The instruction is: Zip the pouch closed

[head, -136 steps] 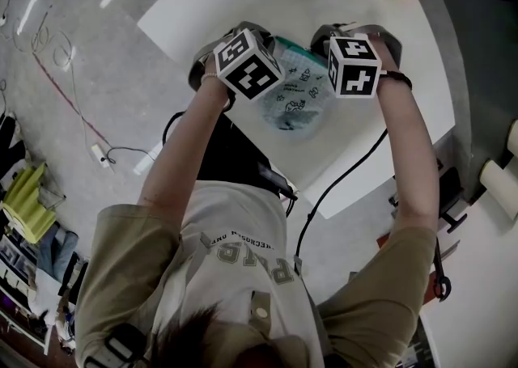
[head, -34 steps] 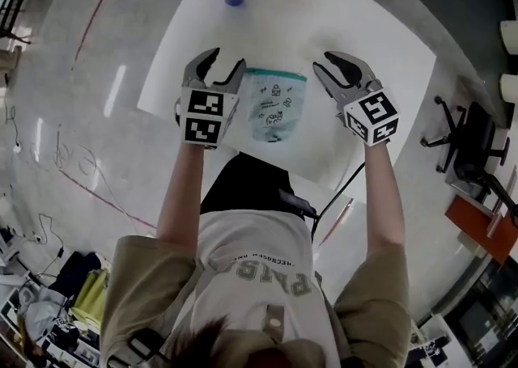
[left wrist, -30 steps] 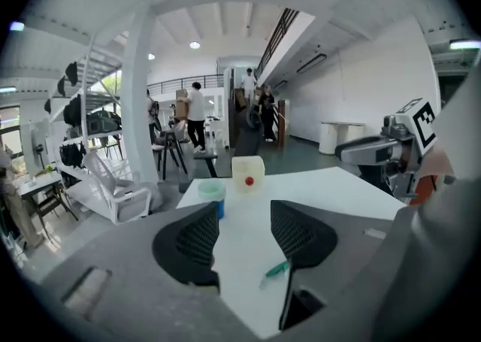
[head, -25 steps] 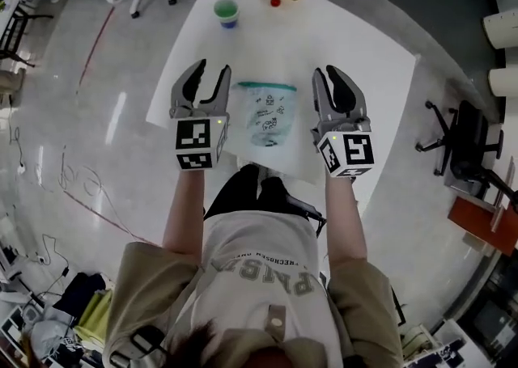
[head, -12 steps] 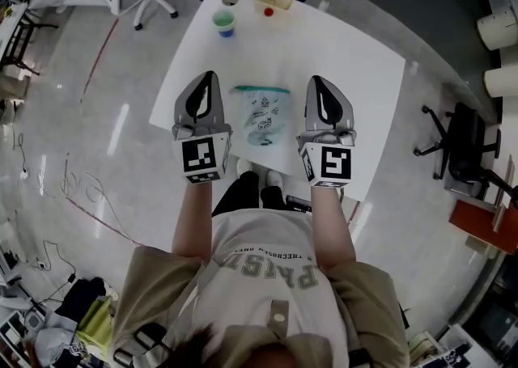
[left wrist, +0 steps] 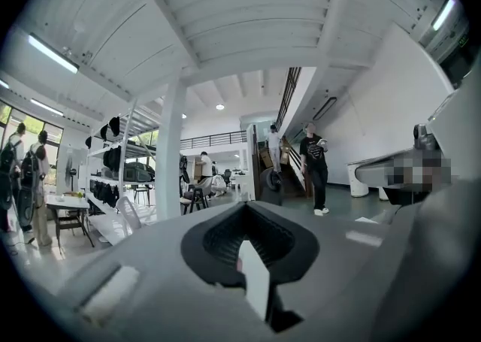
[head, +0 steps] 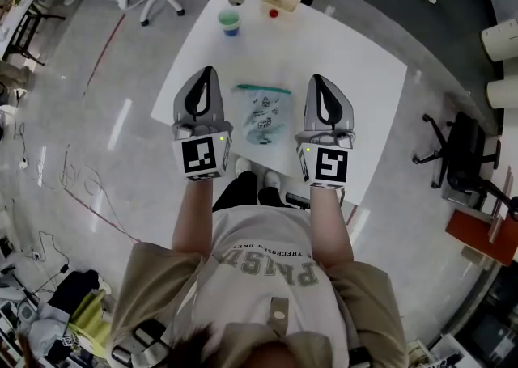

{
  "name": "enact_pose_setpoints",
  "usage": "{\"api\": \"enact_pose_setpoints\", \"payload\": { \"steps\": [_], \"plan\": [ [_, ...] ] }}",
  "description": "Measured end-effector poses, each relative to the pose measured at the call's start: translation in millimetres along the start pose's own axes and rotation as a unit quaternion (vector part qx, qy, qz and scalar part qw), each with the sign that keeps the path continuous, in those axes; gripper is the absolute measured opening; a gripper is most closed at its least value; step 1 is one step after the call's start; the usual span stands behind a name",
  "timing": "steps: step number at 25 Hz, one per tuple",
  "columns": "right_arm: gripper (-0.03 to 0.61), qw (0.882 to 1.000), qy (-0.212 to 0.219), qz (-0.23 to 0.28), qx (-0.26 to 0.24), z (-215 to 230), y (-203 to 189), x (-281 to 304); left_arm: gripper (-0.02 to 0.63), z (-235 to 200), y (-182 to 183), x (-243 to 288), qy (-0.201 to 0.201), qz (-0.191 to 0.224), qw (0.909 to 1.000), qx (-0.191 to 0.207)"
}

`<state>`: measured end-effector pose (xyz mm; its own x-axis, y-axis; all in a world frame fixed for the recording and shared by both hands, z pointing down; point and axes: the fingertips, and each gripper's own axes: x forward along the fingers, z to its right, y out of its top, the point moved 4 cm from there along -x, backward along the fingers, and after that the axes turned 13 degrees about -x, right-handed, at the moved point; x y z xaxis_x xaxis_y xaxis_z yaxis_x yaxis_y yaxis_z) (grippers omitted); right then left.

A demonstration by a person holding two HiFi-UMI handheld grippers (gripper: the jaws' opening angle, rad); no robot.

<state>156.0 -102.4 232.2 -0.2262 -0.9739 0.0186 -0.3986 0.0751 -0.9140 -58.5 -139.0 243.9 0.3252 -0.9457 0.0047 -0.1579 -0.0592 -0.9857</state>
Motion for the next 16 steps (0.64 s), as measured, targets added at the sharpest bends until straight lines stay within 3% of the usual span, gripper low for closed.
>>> {"api": "enact_pose_setpoints", "payload": {
  "steps": [16],
  "plan": [
    [-0.003,1.0,-0.005,0.03,-0.002,7.9,12.3,-3.6,0.012,5.7,12.9,-2.3,0.0,0.022,0.9997,0.011]
  ]
}}
